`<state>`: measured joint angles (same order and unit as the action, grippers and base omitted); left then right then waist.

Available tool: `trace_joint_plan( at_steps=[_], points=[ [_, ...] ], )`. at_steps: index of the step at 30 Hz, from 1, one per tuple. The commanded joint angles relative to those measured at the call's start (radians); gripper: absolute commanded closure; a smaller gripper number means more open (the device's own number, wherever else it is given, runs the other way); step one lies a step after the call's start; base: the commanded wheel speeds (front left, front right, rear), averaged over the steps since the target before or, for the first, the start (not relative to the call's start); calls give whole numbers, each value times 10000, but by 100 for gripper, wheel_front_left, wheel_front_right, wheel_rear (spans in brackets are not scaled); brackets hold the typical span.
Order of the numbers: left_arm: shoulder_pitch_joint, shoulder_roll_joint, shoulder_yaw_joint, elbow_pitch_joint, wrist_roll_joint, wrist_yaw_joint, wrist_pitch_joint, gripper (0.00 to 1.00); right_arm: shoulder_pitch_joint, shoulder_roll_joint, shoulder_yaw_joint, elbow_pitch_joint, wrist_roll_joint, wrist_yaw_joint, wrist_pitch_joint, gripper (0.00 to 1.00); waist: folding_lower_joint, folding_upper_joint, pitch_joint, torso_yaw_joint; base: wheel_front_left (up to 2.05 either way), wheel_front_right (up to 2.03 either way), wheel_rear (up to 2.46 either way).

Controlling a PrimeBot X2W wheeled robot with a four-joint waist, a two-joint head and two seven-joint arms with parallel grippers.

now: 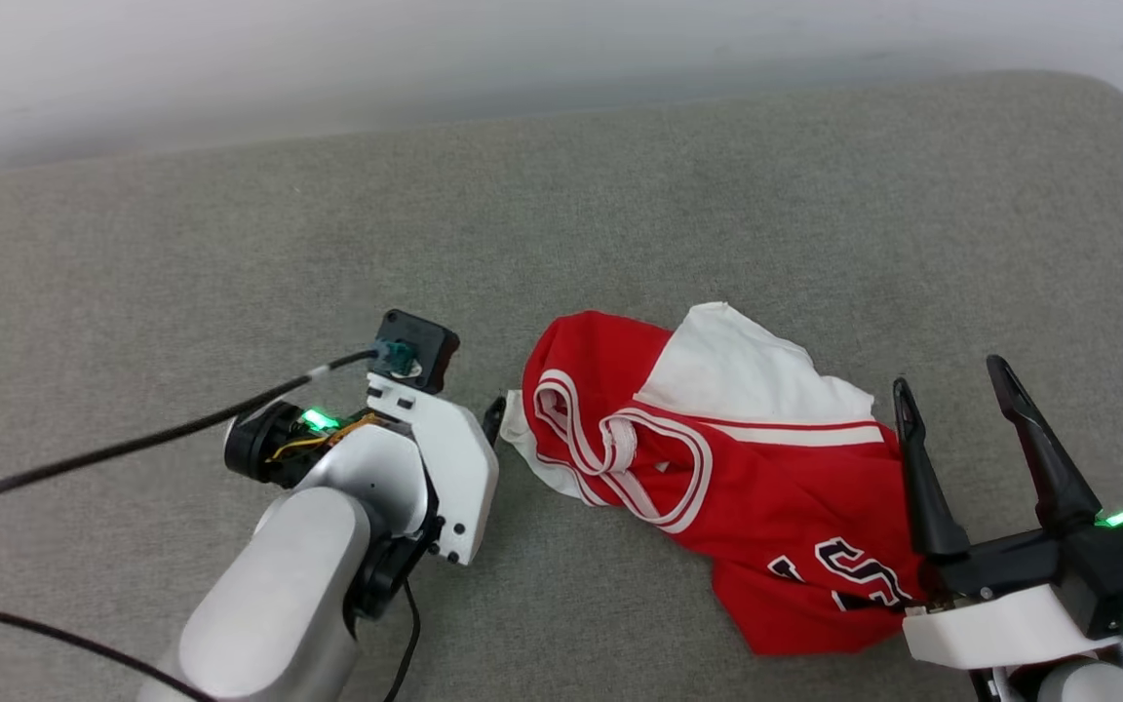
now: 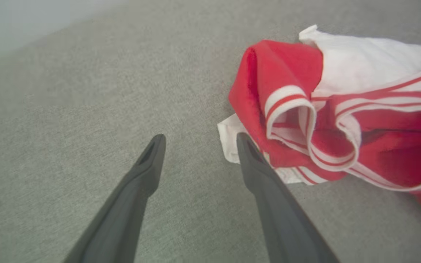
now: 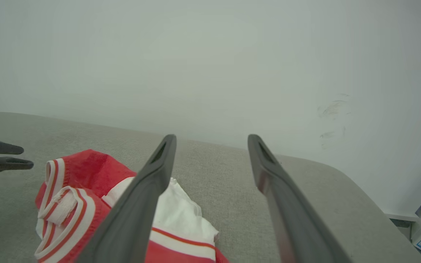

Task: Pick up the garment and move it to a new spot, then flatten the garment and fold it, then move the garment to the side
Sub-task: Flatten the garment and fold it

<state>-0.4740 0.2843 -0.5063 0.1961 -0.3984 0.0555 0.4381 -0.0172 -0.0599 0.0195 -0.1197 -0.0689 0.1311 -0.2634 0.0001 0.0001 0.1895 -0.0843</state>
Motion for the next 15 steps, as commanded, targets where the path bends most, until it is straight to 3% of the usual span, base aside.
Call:
trace_joint_plan(
  at_steps=[1, 7, 15],
  points=[
    [-112, 31, -136, 143, 29, -88, 365, 0, -171, -37, 67, -16, -28, -7, -22, 0, -1, -1, 318, -202, 0, 0, 0],
    [-958, -171, -550, 696, -47, -385, 1585, 0, -373, -36, 220, -65, 13, -5, -20, 0, -1, -1, 994, -432, 0, 0, 0],
    [-1498, -378, -998, 1753, 135, -592, 1940, 0, -599, -15, 388, -45, 62, -7, -20, 0, -1, -1, 1553, -549, 0, 0, 0]
  ],
)
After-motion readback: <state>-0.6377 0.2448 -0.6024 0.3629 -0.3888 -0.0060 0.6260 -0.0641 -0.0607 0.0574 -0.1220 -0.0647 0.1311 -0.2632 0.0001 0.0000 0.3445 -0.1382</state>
